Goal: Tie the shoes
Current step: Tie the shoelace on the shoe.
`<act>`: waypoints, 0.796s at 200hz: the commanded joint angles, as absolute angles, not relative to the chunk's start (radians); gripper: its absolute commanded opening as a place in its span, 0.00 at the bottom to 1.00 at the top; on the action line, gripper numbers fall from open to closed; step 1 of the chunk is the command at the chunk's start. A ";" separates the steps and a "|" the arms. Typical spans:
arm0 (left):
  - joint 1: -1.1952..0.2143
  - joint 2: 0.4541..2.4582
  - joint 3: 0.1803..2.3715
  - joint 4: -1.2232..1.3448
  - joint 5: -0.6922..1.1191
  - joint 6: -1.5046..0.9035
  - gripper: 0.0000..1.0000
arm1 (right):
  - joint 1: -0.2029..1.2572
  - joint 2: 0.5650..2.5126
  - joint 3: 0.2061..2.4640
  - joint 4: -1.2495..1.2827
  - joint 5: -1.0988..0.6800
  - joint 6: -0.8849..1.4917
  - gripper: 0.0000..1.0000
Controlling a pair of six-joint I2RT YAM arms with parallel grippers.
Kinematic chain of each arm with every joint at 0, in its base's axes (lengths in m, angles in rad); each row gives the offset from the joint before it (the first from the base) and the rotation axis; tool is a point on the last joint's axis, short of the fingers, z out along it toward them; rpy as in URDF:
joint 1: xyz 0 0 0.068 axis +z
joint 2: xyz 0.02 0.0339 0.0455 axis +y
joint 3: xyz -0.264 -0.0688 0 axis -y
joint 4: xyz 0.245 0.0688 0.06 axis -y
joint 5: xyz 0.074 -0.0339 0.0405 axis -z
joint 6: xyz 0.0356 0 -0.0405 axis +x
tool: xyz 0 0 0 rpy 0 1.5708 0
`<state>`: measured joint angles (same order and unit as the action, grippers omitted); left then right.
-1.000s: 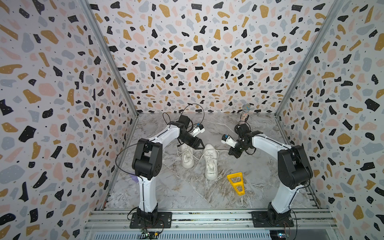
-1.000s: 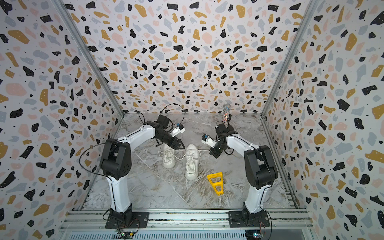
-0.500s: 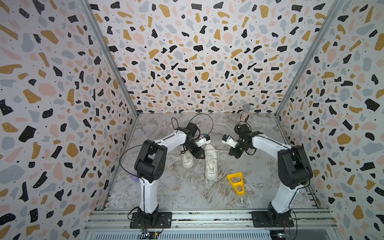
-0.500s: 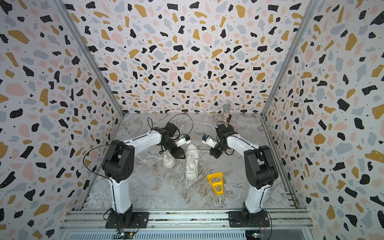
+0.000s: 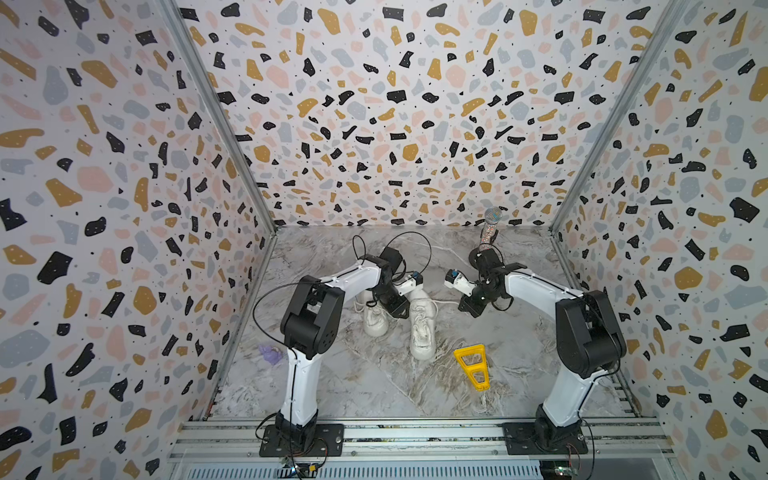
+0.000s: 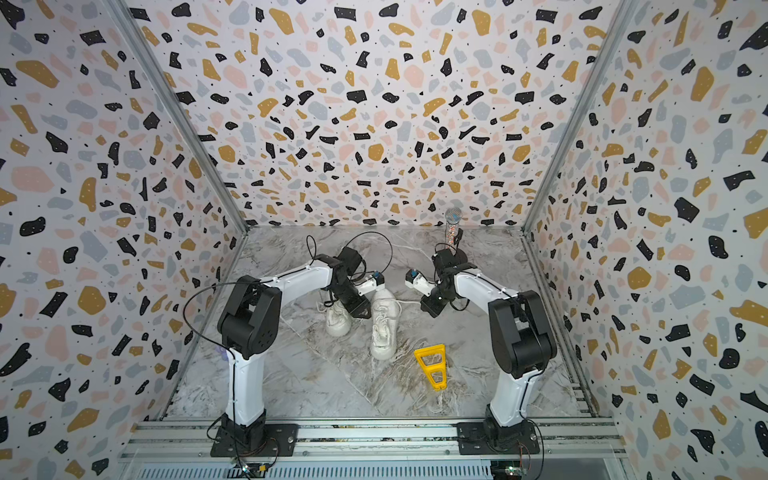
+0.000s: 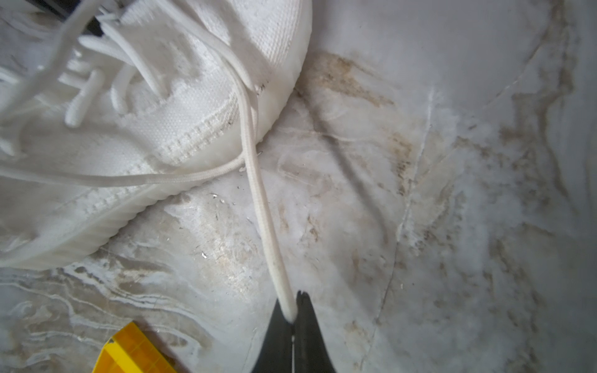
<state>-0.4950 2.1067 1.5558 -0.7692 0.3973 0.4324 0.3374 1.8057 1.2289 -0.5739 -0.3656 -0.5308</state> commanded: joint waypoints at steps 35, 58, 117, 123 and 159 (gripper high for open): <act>-0.503 2.144 1.607 -0.820 0.350 0.431 0.25 | 0.330 1.752 1.224 -0.586 -0.377 -0.526 0.00; -0.503 2.136 1.604 -0.822 0.354 0.428 0.13 | 0.329 1.745 1.223 -0.586 -0.376 -0.526 0.00; -0.461 2.011 1.602 -0.871 0.478 0.424 0.00 | 0.319 1.684 1.243 -0.654 -0.359 -0.551 0.00; -0.453 1.993 1.606 -0.893 0.497 0.434 0.00 | 0.319 1.671 1.244 -0.667 -0.358 -0.557 0.00; -0.433 1.887 1.614 -1.055 0.534 0.531 0.00 | 0.319 1.599 1.251 -0.724 -0.383 -0.577 0.00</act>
